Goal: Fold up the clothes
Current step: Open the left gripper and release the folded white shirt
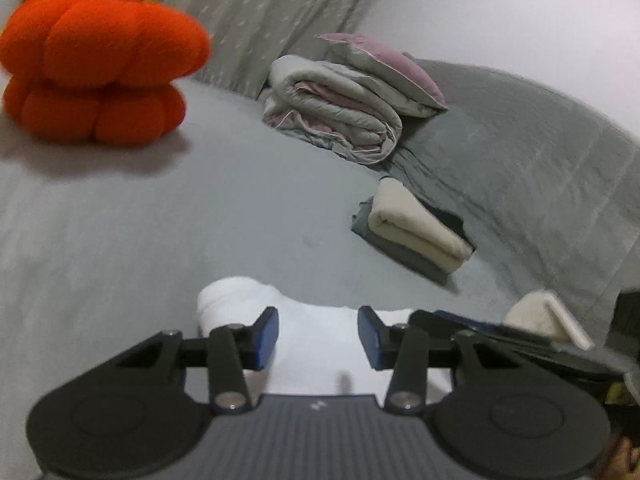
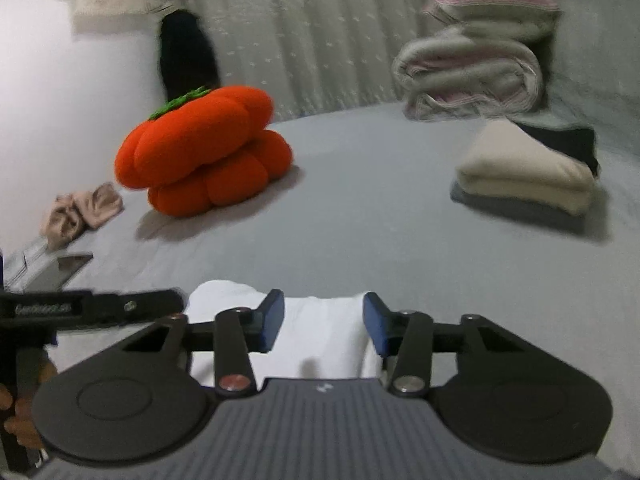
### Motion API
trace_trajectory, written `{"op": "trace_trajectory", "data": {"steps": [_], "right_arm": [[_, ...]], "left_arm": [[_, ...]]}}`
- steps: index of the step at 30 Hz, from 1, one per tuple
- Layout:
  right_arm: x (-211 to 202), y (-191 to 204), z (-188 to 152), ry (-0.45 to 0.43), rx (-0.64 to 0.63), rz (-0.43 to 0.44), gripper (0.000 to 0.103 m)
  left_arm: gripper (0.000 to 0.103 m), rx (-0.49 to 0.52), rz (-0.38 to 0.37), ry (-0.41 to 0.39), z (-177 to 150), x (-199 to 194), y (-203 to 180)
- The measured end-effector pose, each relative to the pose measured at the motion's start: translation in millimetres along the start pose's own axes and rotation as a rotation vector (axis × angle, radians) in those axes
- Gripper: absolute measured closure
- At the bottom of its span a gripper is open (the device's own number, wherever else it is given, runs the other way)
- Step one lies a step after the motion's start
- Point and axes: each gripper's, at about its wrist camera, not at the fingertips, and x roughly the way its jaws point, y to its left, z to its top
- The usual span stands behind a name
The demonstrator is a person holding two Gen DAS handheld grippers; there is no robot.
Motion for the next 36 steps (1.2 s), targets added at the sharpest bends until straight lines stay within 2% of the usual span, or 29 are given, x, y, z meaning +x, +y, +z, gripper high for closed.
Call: {"op": "trace_trajectory", "data": {"steps": [6,9,10,14,18,21,26,36], "right_arm": [[24.1,-1.3,-14.7,0.023,-0.085,-0.038,0.065],[35.8,-6.7,-19.6,0.063,-0.111,-0.063,0.070],[40.8,-7.8,-20.8,0.081,-0.114,-0.070,0.072],[45.0,-25.8,-18.9,0.117,-0.008,-0.061,0.064],[35.3,-29.1,-11.6,0.109,0.063,-0.034,0.064],[18.7,-20.9,-3.1,0.065,0.025,-0.031,0.059],[-5.2,-10.1,2.1,0.027,-0.003,0.022,0.058],[-13.8,5.5,-14.0,0.078,-0.084,0.070,0.058]], "left_arm": [[0.060,0.096,0.072,0.016,-13.2,20.0,-2.5],[0.070,0.124,0.114,0.040,-16.9,26.9,2.2],[0.070,0.126,0.117,0.042,-16.6,27.2,2.5],[0.070,0.138,0.131,0.043,-15.3,24.6,0.0],[0.063,0.122,0.111,0.028,-9.3,7.8,-4.3],[0.061,0.120,0.083,0.011,-8.1,-8.7,-7.1],[0.058,0.123,0.032,0.011,-14.8,-28.0,-12.4],[0.057,0.178,-0.006,0.059,-37.3,-39.7,-24.1]]}}
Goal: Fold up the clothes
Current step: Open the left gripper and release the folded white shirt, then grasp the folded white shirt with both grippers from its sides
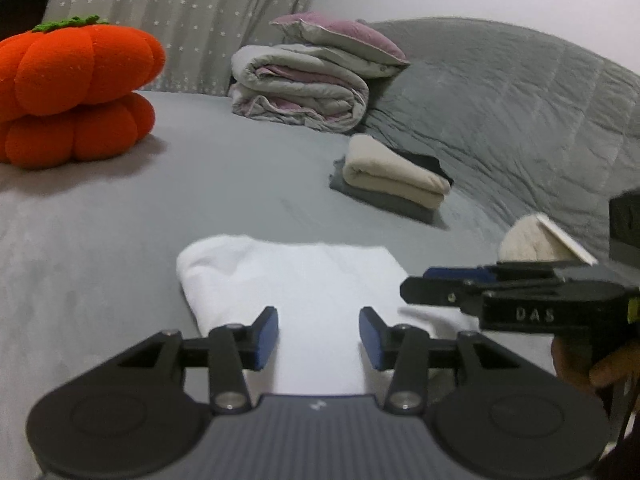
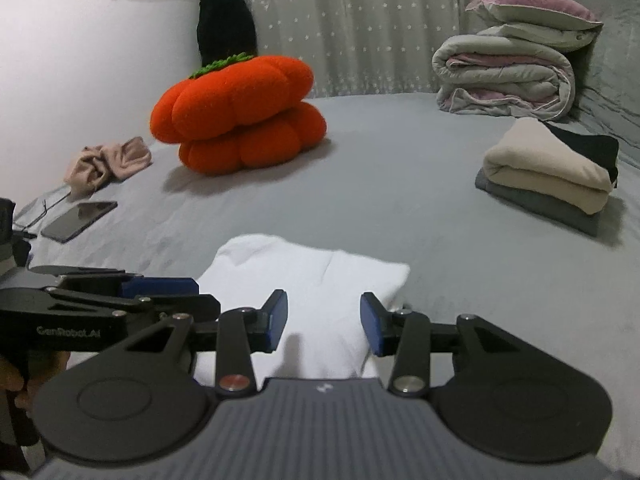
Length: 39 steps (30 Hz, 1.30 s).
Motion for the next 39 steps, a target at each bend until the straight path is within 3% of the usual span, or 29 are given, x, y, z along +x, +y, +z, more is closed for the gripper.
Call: {"op": "trace_trajectory", "data": {"steps": [11,24,29,31,39], "right_arm": [[-10.1,-16.0,-18.2,0.034,0.024,0.009,0.056],[-34.4,-31.0,-29.1,0.045,0.081,0.038,0.051],[-37.0,-36.4,-29.3,0.060,0.108,0.038,0.039],[-38.6,-40.5,-28.5,0.057,0.131,0.048,0.026],[-38.6,-53.9,-25.4,0.067,0.263,0.126,0.008]], "left_arm": [[0.052,0.063,-0.014,0.001,-20.2,-25.0,2.6],[0.047,0.064,0.013,0.105,-44.9,-38.6,25.9],[0.031,0.049,0.000,0.126,-40.5,-37.1,27.4],[0.022,0.047,0.008,0.141,-37.0,-34.8,26.4],[0.005,0.008,-0.005,0.234,-23.9,-22.1,18.7]]}}
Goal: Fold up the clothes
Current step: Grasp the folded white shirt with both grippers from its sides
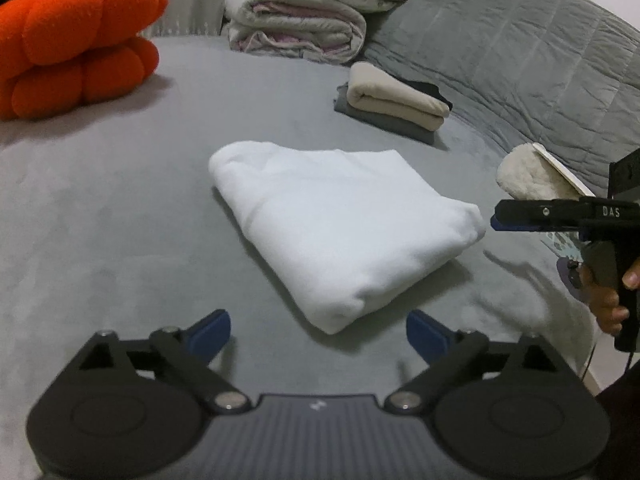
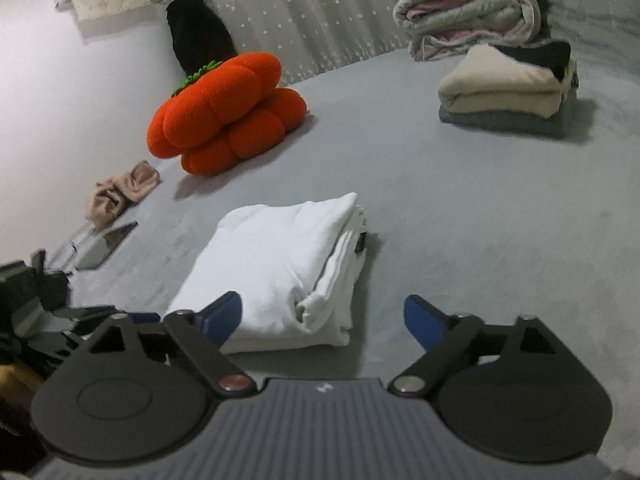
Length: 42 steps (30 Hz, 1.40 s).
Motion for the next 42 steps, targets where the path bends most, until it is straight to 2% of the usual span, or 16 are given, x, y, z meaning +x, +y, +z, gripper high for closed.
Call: {"op": "trace_trajectory", "data": {"steps": [4,9,23,42], "right_arm": [[5.6,-1.1,0.1,0.039,0.053,0.037,0.008],[15.5,-1.8,-2.2,0.089,0.113,0.059,0.008],[29.1,-11.6,1.9,0.133,0.236,0.041,0.008],[41.8,-15.3,8.6,0.146,0.321,0.037,0.008]], "left_arm": [[0.004,-0.018,0.015,0.063,6.1,7.3,-4.6],[0.003,-0.065,0.000,0.090,12.6,9.9,-3.9],[0.003,-0.133,-0.012,0.099,28.7,18.6,3.3],[0.003,-0.400,-0.091,0.087,32.6,36.2,28.8]]}}
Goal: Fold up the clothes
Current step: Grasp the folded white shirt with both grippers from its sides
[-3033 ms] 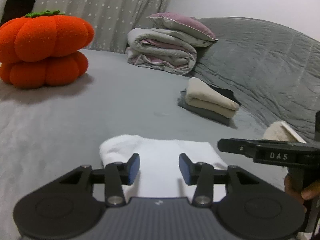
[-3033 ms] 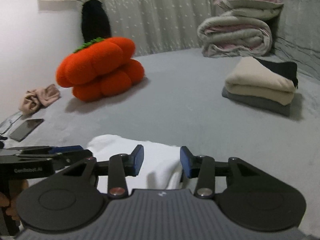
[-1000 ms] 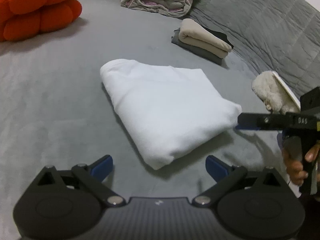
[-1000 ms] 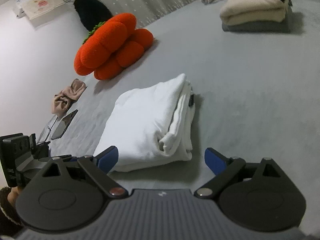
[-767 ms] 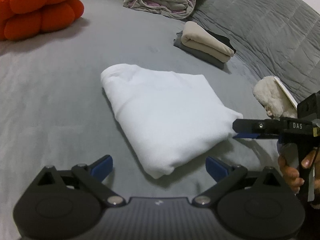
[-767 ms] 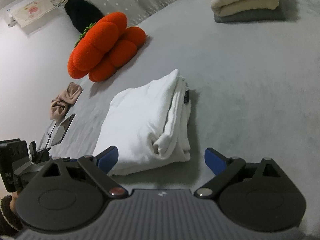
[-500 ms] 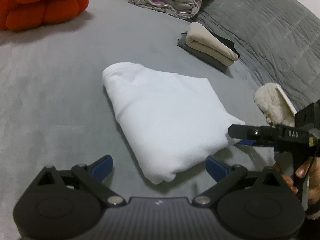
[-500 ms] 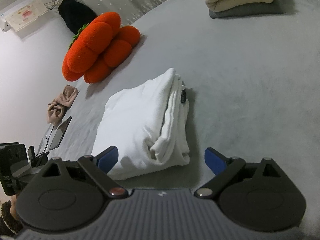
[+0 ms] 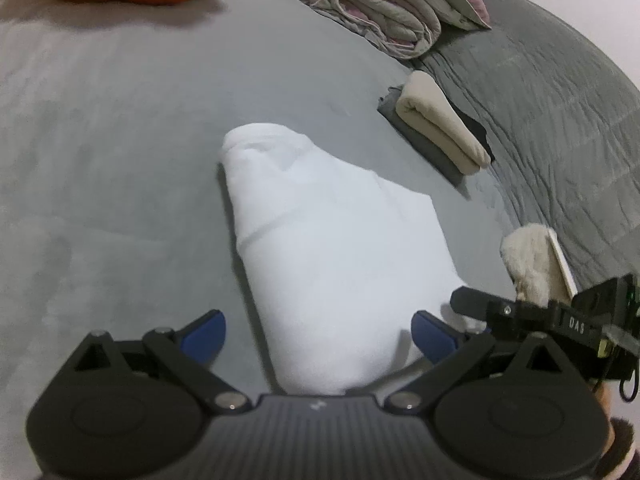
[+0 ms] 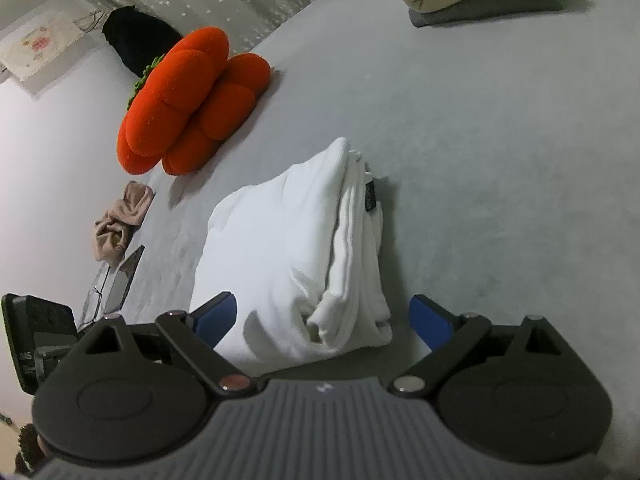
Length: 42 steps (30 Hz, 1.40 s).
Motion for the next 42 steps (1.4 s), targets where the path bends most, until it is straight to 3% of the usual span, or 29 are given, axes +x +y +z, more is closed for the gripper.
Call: {"op": "trace_trajectory", "data": {"steps": [17,29,42], "right_arm": [[4.6,-5.8,5.0,-0.009,0.070,0.020,0.008],[5.7,-7.1,6.4,-0.005,0.069,0.025,0.008],[5.4,-10.3,6.2,-0.013,0.086,0.021,0.015]], "left_arm": [[0.005,-0.111,-0.056,-0.010,7.8,11.1,10.6],[0.005,-0.133,-0.071,-0.014,8.0,12.7,14.8],[0.022,-0.149,-0.085,-0.044,6.7,14.6,18.9]]}}
